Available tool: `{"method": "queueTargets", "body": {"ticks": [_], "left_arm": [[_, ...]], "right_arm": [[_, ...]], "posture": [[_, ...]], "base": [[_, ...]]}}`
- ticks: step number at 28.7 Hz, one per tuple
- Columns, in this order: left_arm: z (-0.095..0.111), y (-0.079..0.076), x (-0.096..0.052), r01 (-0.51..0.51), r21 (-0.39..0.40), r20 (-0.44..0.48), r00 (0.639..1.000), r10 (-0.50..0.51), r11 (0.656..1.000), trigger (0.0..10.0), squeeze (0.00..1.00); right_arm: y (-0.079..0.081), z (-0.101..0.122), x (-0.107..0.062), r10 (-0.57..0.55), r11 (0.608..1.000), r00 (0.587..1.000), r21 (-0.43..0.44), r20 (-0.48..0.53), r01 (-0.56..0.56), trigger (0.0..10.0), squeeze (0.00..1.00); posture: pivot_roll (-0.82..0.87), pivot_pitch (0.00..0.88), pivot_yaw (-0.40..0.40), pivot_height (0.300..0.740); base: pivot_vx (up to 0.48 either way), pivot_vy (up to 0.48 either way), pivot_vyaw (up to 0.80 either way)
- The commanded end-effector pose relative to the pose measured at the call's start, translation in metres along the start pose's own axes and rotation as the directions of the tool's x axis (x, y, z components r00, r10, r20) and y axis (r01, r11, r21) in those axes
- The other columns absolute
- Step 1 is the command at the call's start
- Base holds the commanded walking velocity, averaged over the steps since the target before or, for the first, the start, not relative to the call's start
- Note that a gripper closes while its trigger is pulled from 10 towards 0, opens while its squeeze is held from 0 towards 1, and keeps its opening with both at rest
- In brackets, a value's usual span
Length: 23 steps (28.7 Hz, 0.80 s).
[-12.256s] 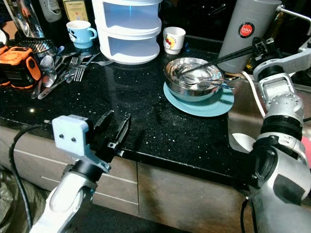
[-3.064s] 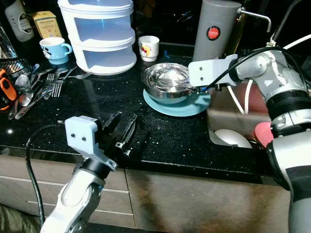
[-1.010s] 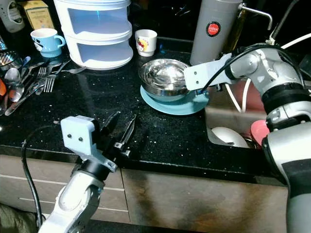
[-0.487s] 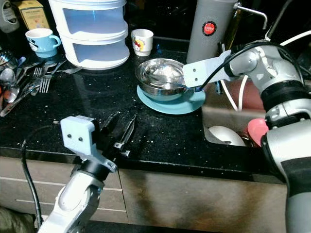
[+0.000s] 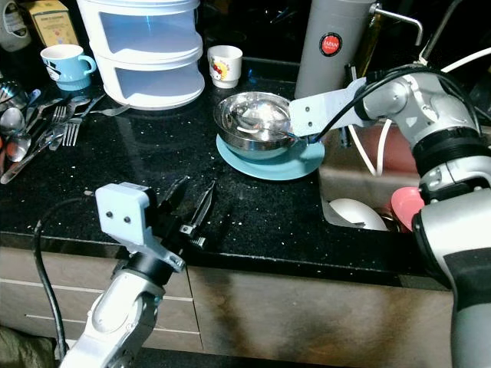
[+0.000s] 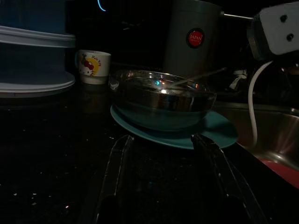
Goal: Kitchen organization
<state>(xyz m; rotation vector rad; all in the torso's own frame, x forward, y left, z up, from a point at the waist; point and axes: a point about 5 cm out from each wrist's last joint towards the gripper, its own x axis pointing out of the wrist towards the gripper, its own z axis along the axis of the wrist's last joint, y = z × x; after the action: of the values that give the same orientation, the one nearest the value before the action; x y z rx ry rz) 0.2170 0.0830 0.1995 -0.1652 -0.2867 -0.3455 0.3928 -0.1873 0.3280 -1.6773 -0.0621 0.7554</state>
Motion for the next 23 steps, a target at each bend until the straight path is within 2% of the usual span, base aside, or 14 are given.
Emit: {"method": "queueTargets", "body": {"ticks": [1, 7, 12, 18, 19, 21, 22, 23], "left_arm": [[0.000, -0.002, 0.001, 0.002, -0.020, -0.002, 1.000, -0.002, 1.000, 10.0, 0.00], [0.000, -0.001, 0.001, 0.005, -0.018, -0.004, 1.000, -0.005, 1.000, 10.0, 0.00], [-0.001, -0.001, 0.001, 0.004, -0.018, -0.004, 1.000, -0.004, 1.000, 10.0, 0.00], [-0.001, -0.002, 0.001, 0.004, -0.020, -0.003, 1.000, -0.004, 1.000, 10.0, 0.00], [-0.002, -0.002, 0.001, 0.004, -0.021, -0.003, 1.000, -0.004, 1.000, 10.0, 0.00], [-0.002, -0.002, 0.002, 0.003, -0.021, -0.003, 1.000, -0.003, 1.000, 10.0, 0.00], [-0.002, -0.002, 0.002, 0.003, -0.021, -0.003, 1.000, -0.003, 1.000, 10.0, 0.00], [-0.002, -0.002, 0.002, 0.002, -0.021, -0.003, 1.000, -0.002, 1.000, 10.0, 0.00]], "right_arm": [[-0.016, -0.003, -0.008, -0.100, 0.995, 0.995, 0.001, -0.026, 0.100, 0.0, 0.00], [-0.022, -0.004, -0.011, -0.139, 0.990, 0.989, -0.035, -0.055, 0.137, 0.0, 0.00], [-0.024, -0.005, -0.012, -0.144, 0.983, 0.985, -0.132, -0.099, 0.130, 0.0, 0.00], [-0.028, -0.005, -0.011, -0.180, 0.976, 0.977, -0.143, -0.113, 0.163, 0.0, 0.00], [-0.035, -0.003, -0.014, -0.238, 0.969, 0.968, -0.084, -0.079, 0.232, 0.0, 0.00], [-0.039, 0.002, -0.015, -0.295, 0.954, 0.956, 0.048, -0.001, 0.294, 0.0, 0.00], [-0.039, 0.002, -0.015, -0.295, 0.954, 0.956, 0.048, -0.001, 0.294, 0.0, 0.00], [-0.041, 0.005, -0.015, -0.330, 0.935, 0.943, 0.153, 0.051, 0.319, 0.0, 0.00]], "posture": [[0.13, 0.043, -0.078, 0.740], [0.13, 0.042, -0.076, 0.740], [0.13, 0.039, -0.078, 0.740], [0.13, 0.032, -0.081, 0.740], [0.13, 0.029, -0.083, 0.740], [0.13, 0.024, -0.086, 0.740], [0.13, 0.024, -0.086, 0.740], [0.13, 0.019, -0.086, 0.740]], "base": [[0.000, 0.000, 0.00], [0.000, 0.000, 0.00], [0.000, 0.000, 0.00], [0.000, 0.000, 0.00], [0.000, 0.000, 0.00], [0.000, 0.000, 0.00], [0.000, 0.000, 0.00], [0.000, 0.000, 0.00]]}}
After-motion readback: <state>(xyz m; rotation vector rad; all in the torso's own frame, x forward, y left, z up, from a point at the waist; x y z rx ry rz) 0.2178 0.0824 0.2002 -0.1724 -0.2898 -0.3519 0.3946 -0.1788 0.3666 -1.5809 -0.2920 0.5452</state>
